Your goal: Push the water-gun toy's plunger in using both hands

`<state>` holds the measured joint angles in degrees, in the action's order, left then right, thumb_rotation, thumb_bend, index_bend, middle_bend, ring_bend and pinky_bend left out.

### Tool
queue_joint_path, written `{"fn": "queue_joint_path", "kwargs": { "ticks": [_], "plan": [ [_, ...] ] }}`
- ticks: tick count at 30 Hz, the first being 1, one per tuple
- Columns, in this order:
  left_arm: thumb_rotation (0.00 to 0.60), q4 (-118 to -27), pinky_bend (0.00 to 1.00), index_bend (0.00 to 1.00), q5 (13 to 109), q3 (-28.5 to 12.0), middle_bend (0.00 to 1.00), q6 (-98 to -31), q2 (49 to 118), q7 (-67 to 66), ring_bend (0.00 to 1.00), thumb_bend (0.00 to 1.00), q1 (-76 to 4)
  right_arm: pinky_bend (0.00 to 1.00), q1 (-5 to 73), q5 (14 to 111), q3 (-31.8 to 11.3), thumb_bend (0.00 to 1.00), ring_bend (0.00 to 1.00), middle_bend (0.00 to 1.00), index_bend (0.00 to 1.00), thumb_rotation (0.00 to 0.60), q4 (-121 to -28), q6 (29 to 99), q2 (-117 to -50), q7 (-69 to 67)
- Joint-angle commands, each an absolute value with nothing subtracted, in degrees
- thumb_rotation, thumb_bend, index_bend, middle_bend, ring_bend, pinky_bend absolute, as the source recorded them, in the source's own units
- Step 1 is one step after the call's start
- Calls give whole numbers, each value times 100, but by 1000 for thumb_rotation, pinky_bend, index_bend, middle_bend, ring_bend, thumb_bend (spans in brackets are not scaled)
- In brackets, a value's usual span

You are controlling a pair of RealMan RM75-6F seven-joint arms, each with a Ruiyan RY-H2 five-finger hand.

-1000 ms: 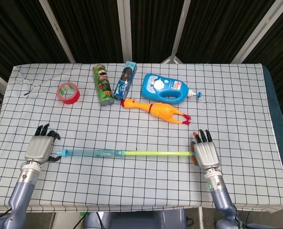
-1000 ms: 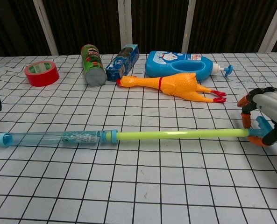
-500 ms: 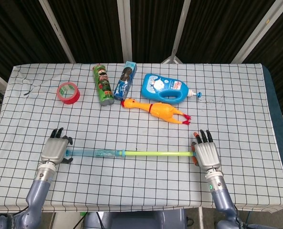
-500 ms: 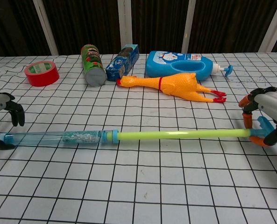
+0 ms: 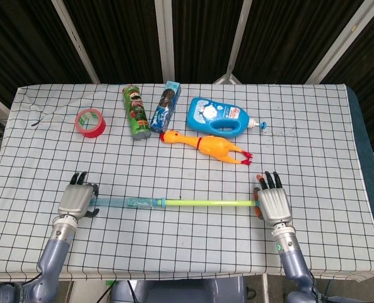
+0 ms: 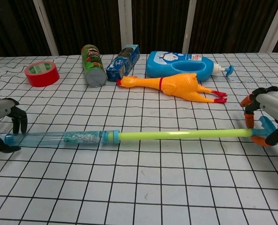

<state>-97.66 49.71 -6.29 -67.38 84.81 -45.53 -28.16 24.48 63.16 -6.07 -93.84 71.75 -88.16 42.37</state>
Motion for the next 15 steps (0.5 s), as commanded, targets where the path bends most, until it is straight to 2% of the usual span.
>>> {"fn": "queue_joint_path", "kwargs": {
  "ticks": [1, 15],
  "plan": [
    [600, -9728, 0, 508, 5019, -611, 521, -6803, 8528, -4506, 81, 459, -2818, 0, 2442, 6319, -591, 479, 0, 203, 653, 600, -9402, 7190, -8812, 4241],
    [600, -9743, 0, 537, 5186, -569, 562, -6981, 8506, -4352, 94, 489, -2826, 0, 2459, 6293, -606, 480, 0, 202, 654, 600, -9546, 7256, -8771, 4299]
  ]
}}
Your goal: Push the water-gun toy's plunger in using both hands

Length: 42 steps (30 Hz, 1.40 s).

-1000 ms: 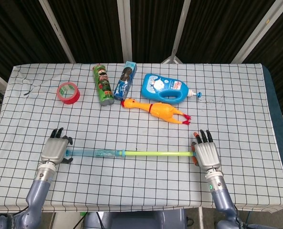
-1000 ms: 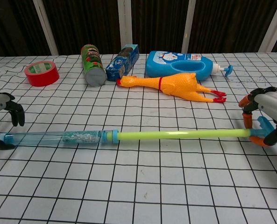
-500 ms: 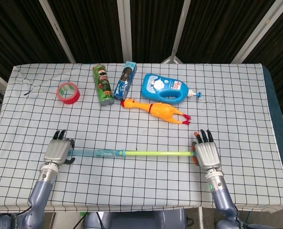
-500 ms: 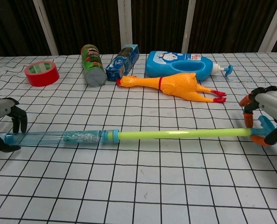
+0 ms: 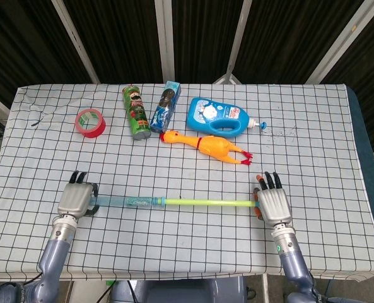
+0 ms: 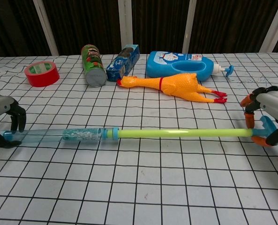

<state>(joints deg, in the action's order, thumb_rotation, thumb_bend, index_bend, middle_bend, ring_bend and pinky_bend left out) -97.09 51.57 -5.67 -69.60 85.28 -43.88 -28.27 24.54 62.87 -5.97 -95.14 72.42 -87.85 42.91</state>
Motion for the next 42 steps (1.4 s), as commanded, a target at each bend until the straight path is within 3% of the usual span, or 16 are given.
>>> {"fn": "queue_joint_path", "kwargs": {
  "ticks": [1, 24, 42],
  "plan": [
    [600, -9780, 0, 537, 5205, -577, 562, -6996, 8487, -4322, 94, 489, -2826, 0, 2468, 6295, -618, 480, 0, 203, 653, 600, -9572, 7266, -8760, 4310],
    [600, -10404, 0, 536, 5787, -484, 562, -7157, 8006, -4471, 93, 489, -2989, 0, 2615, 6415, -659, 480, 0, 203, 656, 600, -10275, 7412, -8640, 4659],
    [600, -10765, 0, 536, 5890, -468, 565, -7227, 8263, -4881, 94, 489, -3195, 0, 2696, 6496, -595, 479, 0, 203, 664, 600, -10534, 7484, -8744, 4822]
  ]
}}
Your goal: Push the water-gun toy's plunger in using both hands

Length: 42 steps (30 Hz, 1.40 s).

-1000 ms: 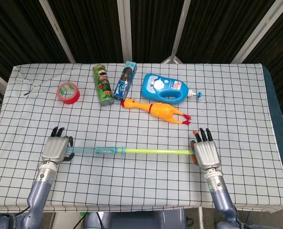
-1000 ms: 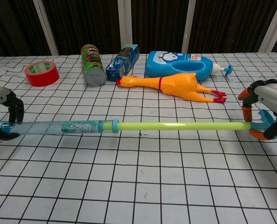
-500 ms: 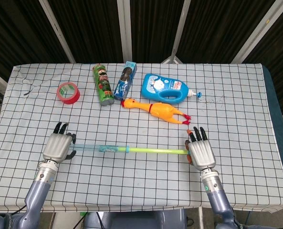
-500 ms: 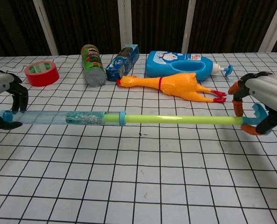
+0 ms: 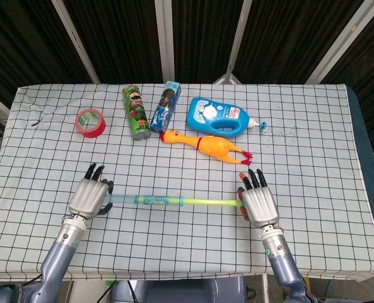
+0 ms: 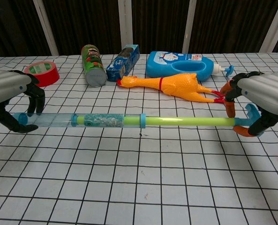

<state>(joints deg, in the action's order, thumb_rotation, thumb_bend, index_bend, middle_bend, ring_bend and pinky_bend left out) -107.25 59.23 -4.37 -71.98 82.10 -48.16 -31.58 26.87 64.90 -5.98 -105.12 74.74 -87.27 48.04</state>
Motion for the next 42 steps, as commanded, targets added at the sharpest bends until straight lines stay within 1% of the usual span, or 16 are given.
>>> {"fn": "queue_joint_path", "kwargs": {
  "ticks": [1, 20, 31, 42],
  "plan": [
    [600, -10780, 0, 536, 5876, -480, 565, -7239, 8284, -4909, 94, 489, -3208, 0, 2700, 6500, -594, 479, 0, 203, 665, 600, -10549, 7489, -8754, 4831],
    [600, -10810, 0, 535, 5671, -518, 565, -7394, 8625, -5164, 94, 489, -3327, 0, 2803, 6555, -586, 479, 0, 203, 668, 600, -10947, 7602, -8974, 5130],
    [600, -10838, 0, 535, 5575, -567, 565, -7421, 8701, -5208, 94, 489, -3408, 0, 2874, 6493, -590, 479, 0, 203, 669, 600, -10980, 7640, -9156, 5307],
    [600, -10807, 0, 535, 5564, -522, 565, -7445, 8761, -5206, 94, 489, -3440, 0, 2921, 6474, -585, 479, 0, 203, 670, 600, -11011, 7665, -9239, 5389]
  ]
}}
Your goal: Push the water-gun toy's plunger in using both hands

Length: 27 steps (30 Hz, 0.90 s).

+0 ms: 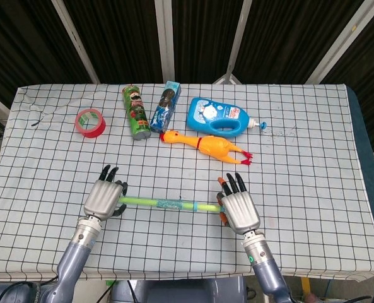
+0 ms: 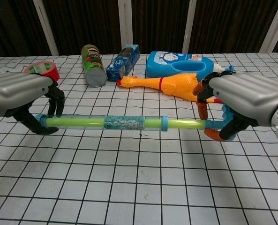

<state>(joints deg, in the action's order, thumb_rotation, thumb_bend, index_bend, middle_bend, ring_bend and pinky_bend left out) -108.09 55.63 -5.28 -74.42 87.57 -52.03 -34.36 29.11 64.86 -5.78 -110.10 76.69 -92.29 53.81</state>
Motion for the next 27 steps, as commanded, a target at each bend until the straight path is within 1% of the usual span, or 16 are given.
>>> {"fn": "queue_joint_path", "kwargs": {
  "ticks": [1, 20, 27],
  "plan": [
    [600, -10806, 0, 535, 5565, -514, 565, -7448, 8762, -5206, 94, 489, -3442, 0, 2929, 6460, -586, 479, 0, 203, 670, 600, -11010, 7661, -9250, 5399],
    [600, -10841, 0, 532, 5603, -461, 561, -7474, 8840, -5188, 94, 488, -3484, 0, 2937, 6394, -526, 480, 0, 203, 671, 600, -10870, 7672, -9365, 5352],
    [600, -10880, 0, 513, 5577, -423, 537, -7479, 8811, -5209, 94, 483, -3484, 0, 2956, 6404, -526, 479, 0, 203, 671, 600, -10870, 7672, -9356, 5358]
  ]
}}
